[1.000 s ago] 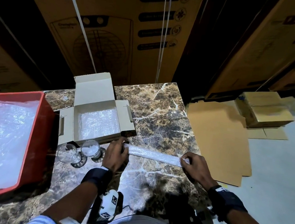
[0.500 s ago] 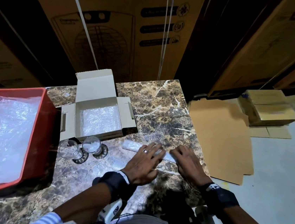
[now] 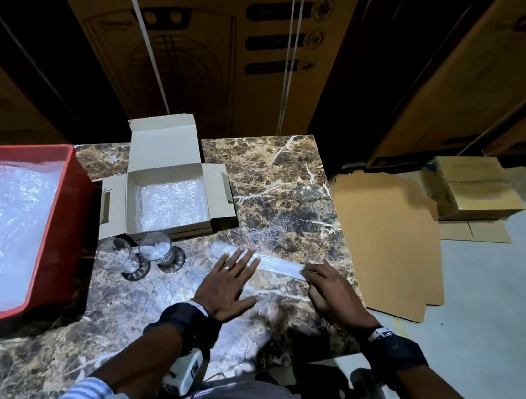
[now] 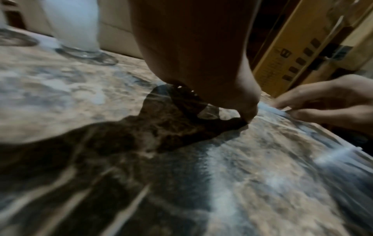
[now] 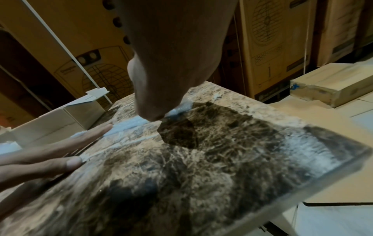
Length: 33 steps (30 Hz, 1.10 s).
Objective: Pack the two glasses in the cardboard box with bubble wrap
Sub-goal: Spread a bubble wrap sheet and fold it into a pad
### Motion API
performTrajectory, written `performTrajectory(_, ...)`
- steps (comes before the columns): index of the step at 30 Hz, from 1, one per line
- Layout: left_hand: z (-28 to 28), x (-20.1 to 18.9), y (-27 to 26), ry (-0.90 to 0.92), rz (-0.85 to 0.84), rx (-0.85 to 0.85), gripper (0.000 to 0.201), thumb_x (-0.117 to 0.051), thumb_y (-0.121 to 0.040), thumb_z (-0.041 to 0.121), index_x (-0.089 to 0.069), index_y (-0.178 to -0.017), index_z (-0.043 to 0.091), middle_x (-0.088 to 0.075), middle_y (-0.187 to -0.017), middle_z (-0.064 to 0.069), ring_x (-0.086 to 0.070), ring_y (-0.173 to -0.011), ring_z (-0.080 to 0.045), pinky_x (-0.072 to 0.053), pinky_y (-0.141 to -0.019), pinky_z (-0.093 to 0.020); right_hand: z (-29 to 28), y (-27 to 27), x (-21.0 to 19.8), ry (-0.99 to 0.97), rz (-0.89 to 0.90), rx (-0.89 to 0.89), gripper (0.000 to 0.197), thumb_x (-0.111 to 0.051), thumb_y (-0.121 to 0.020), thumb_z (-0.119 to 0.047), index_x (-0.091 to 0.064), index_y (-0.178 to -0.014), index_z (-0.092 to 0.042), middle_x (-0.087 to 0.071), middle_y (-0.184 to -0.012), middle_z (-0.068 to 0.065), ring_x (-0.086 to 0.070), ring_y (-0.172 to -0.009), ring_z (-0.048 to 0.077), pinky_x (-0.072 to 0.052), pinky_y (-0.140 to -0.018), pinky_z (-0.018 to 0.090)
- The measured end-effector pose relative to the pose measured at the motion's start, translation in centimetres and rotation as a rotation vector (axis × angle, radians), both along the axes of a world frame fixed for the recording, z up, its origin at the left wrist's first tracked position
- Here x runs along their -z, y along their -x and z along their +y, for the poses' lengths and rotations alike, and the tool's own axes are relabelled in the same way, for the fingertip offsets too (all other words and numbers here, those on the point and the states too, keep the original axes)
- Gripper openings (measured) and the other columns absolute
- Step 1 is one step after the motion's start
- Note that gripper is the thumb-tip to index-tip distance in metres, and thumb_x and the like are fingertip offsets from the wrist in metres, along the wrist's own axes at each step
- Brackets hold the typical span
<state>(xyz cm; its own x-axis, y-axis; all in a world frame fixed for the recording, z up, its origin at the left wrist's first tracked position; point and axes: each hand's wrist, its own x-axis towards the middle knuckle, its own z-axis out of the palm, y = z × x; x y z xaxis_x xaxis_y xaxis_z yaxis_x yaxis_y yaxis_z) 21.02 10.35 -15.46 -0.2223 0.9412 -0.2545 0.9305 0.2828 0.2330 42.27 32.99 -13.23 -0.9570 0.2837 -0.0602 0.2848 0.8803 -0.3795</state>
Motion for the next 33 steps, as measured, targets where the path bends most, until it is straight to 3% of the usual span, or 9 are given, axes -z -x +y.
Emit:
performTrajectory(3, -1.5, 0.1, 1.2, -0.003, -0.009, -0.087, 0.086, -0.024, -0.098, 0.076, 0.006, -0.164, 0.031, 0.015, -0.171, 0.007, 0.019, -0.157, -0.016, 0.009, -0.126, -0.043, 0.4, -1.0, 0.2, 0.055, 0.019, 0.017, 0.034, -0.056, -0.101, -0.02, -0.066, -0.133, -0.014, -0.061, -0.14, 0.003, -0.055, -0.126, 0.019, -0.046, -0.105, 0.032)
performTrajectory(8, -3.3, -0.1, 2.8, -0.004, -0.016, -0.205, 0.084, -0.027, -0.098, 0.074, 0.004, -0.164, 0.034, 0.015, -0.17, 0.01, 0.013, -0.158, -0.018, 0.007, -0.127, -0.045, 0.8, -1.7, -0.1, 0.049, 0.025, 0.074, 0.03, -0.063, -0.101, -0.03, -0.072, -0.125, -0.014, -0.067, -0.133, 0.003, -0.06, -0.121, 0.02, -0.047, -0.102, 0.031)
performTrajectory(17, -1.9, -1.5, -0.1, -0.125, -0.052, -0.357, 0.083, -0.04, -0.098, 0.064, -0.007, -0.165, 0.026, 0.018, -0.171, -0.004, 0.021, -0.156, -0.025, 0.011, -0.126, -0.049, 1.1, -0.6, -0.5, -0.102, -0.018, -0.009, 0.024, -0.057, -0.1, -0.026, -0.077, -0.099, -0.013, -0.071, -0.11, 0.004, -0.065, -0.098, 0.023, -0.055, -0.081, 0.036)
performTrajectory(19, -1.1, -2.4, -1.6, -0.235, -0.038, -0.348, 0.073, -0.048, -0.097, 0.052, -0.02, -0.16, 0.028, 0.01, -0.172, -0.007, 0.01, -0.158, -0.026, 0.006, -0.125, -0.051, 0.9, -0.4, -0.7, -0.148, -0.038, -0.01, 0.024, -0.053, -0.098, -0.026, -0.071, -0.092, -0.012, -0.067, -0.1, 0.003, -0.061, -0.09, 0.024, -0.047, -0.072, 0.033)
performTrajectory(22, 0.4, -2.9, -4.2, -0.351, -0.066, -0.237, 0.057, -0.058, -0.092, 0.038, -0.044, -0.146, 0.026, -0.024, -0.164, -0.01, -0.028, -0.149, -0.03, -0.019, -0.119, -0.056, -0.3, -0.2, -1.7, -0.207, -0.033, -0.019, 0.015, -0.057, -0.09, -0.022, -0.06, -0.078, -0.013, -0.059, -0.081, 0.004, -0.054, -0.076, 0.026, -0.028, -0.064, 0.032)
performTrajectory(24, 1.3, -2.7, -5.9, -0.375, -0.106, -0.164, 0.051, -0.059, -0.092, 0.034, -0.05, -0.141, 0.024, -0.041, -0.152, -0.007, -0.043, -0.137, -0.028, -0.027, -0.114, -0.049, -1.0, -0.2, -2.3, -0.219, -0.035, -0.032, 0.015, -0.06, -0.086, -0.021, -0.06, -0.074, -0.012, -0.059, -0.075, 0.006, -0.053, -0.071, 0.028, -0.031, -0.062, 0.032)
performTrajectory(26, 2.0, -2.6, -7.3, -0.361, -0.131, -0.139, 0.05, -0.058, -0.093, 0.035, -0.049, -0.141, 0.023, -0.046, -0.146, -0.006, -0.048, -0.128, -0.026, -0.031, -0.11, -0.044, -1.9, -0.4, -2.7, -0.209, -0.031, -0.038, 0.014, -0.059, -0.084, -0.022, -0.059, -0.075, -0.012, -0.059, -0.075, 0.006, -0.053, -0.07, 0.027, -0.04, -0.063, 0.034)
performTrajectory(30, 2.1, -1.8, -8.5, -0.352, -0.125, -0.156, 0.043, -0.056, -0.094, 0.039, -0.054, -0.133, 0.022, -0.052, -0.137, -0.004, -0.052, -0.118, -0.026, -0.034, -0.102, -0.041, -3.8, -0.8, -4.7, -0.161, -0.086, -0.107, 0.013, -0.047, -0.087, -0.03, -0.052, -0.083, -0.019, -0.056, -0.083, 0.002, -0.044, -0.075, 0.02, -0.034, -0.069, 0.032)
performTrajectory(33, 1.5, -1.6, -8.8, -0.389, -0.172, -0.183, 0.028, -0.052, -0.098, 0.035, -0.061, -0.119, 0.019, -0.057, -0.121, 0.0, -0.057, -0.104, -0.025, -0.037, -0.092, -0.037, -4.6, -0.8, -5.8, -0.087, -0.13, -0.178, 0.018, -0.041, -0.085, -0.035, -0.05, -0.082, -0.02, -0.05, -0.079, -0.001, -0.044, -0.075, 0.019, -0.043, -0.07, 0.035)
